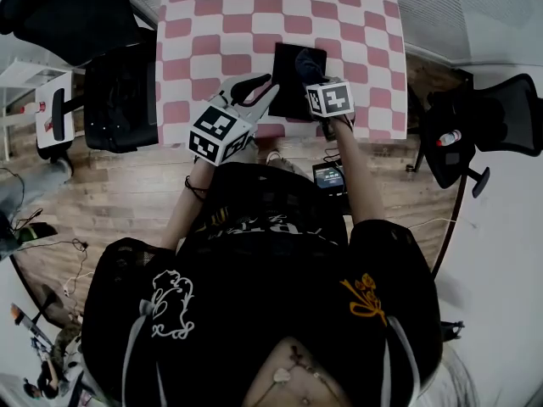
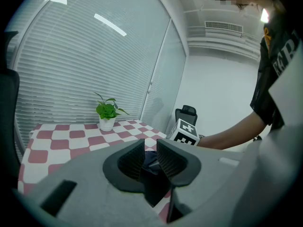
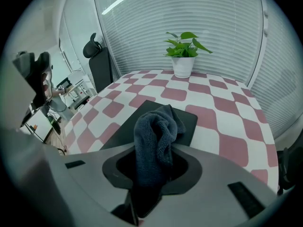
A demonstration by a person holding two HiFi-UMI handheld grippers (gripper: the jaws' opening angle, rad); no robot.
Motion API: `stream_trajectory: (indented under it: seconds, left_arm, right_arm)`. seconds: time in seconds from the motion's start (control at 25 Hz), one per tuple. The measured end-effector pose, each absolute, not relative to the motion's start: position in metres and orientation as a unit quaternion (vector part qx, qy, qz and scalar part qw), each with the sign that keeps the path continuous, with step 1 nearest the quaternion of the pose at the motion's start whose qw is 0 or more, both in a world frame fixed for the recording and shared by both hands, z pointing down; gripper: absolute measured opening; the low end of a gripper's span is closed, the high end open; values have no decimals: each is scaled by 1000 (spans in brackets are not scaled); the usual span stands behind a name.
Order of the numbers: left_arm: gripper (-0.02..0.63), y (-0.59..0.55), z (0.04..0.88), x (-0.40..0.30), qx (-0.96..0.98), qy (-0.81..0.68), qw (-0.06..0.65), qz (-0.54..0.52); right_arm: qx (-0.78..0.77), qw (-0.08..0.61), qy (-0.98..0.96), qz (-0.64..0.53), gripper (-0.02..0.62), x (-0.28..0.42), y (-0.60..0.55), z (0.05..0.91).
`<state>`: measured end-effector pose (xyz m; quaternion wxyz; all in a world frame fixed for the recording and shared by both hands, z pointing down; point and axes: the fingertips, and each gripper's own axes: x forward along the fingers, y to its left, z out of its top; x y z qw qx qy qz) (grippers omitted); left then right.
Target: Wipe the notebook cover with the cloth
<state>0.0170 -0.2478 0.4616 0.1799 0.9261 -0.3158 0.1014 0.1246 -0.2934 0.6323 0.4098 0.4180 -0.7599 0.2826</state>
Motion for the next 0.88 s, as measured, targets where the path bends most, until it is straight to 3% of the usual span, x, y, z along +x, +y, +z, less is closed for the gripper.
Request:
stream_trajectory:
  seconds: [0.88]
  left_arm:
    - [74,-210,457,43,926,-320,174,100]
  right_arm:
    - [371,396,-784,302,91,117,-189,634]
